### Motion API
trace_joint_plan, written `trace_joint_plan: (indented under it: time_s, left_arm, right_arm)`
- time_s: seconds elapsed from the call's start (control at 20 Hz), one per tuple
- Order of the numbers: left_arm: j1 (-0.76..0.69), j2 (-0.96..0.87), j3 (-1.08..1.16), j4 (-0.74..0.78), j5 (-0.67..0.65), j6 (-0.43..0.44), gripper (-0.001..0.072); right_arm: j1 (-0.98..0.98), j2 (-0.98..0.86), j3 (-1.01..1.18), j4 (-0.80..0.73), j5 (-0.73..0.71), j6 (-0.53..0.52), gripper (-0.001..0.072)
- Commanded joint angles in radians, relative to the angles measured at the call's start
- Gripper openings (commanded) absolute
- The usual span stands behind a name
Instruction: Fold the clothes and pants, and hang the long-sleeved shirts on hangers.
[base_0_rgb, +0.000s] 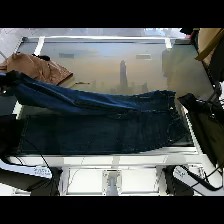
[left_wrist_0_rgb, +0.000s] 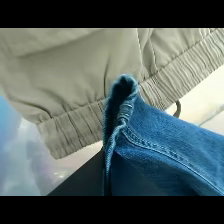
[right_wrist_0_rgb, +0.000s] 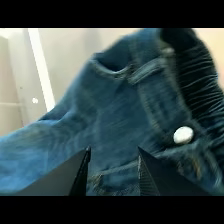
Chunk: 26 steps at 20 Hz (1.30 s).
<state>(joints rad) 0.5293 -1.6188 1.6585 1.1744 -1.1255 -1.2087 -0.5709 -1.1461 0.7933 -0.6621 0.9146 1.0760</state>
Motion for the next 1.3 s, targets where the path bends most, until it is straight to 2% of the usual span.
trace_joint_plan:
  time_s: [0.0, 0.25, 0.4, 0.55, 0.6, 0.65, 0.7, 0.95, 1.25]
  left_arm:
    - [-0.007, -0.023, -0.003, -0.001, -0.013, -0.007, 0.0023]
    - [-0.011, -0.045, -0.004, -0.001, -0.013, -0.020, 0.0023]
    - [-0.011, -0.054, -0.004, 0.000, -0.013, -0.041, 0.0022]
    - [-0.011, -0.065, -0.004, 0.000, -0.013, -0.041, 0.0023]
    - [-0.011, -0.070, -0.004, -0.001, -0.013, -0.042, 0.0023]
    - [-0.011, -0.073, -0.004, 0.000, -0.013, -0.042, 0.0022]
    - [-0.011, -0.073, -0.004, 0.000, -0.012, -0.041, 0.0023]
    - [-0.001, -0.030, -0.002, 0.006, -0.007, -0.040, 0.0022]
    - [0.056, 0.124, -0.002, 0.005, 0.086, -0.041, 0.0023]
  right_arm:
    - [0.003, -0.197, 0.111, -0.020, -0.003, -0.027, 0.0360]
    - [0.035, -0.427, 0.308, -0.021, 0.036, -0.063, 0.0359]
    - [0.090, -0.502, 0.371, -0.022, 0.031, -0.118, 0.0359]
    - [0.131, -0.538, 0.394, -0.018, -0.026, -0.121, 0.0355]
    - [0.142, -0.539, 0.394, -0.019, -0.046, -0.120, 0.0332]
    - [0.145, -0.539, 0.394, -0.011, -0.053, -0.123, 0.0220]
    - [0.147, -0.539, 0.402, -0.010, -0.051, -0.127, 0.0034]
    - [0.138, -0.467, 0.533, -0.012, 0.055, -0.127, 0.0039]
    - [0.017, -0.234, 0.622, -0.085, 0.239, -0.055, 0.0039]
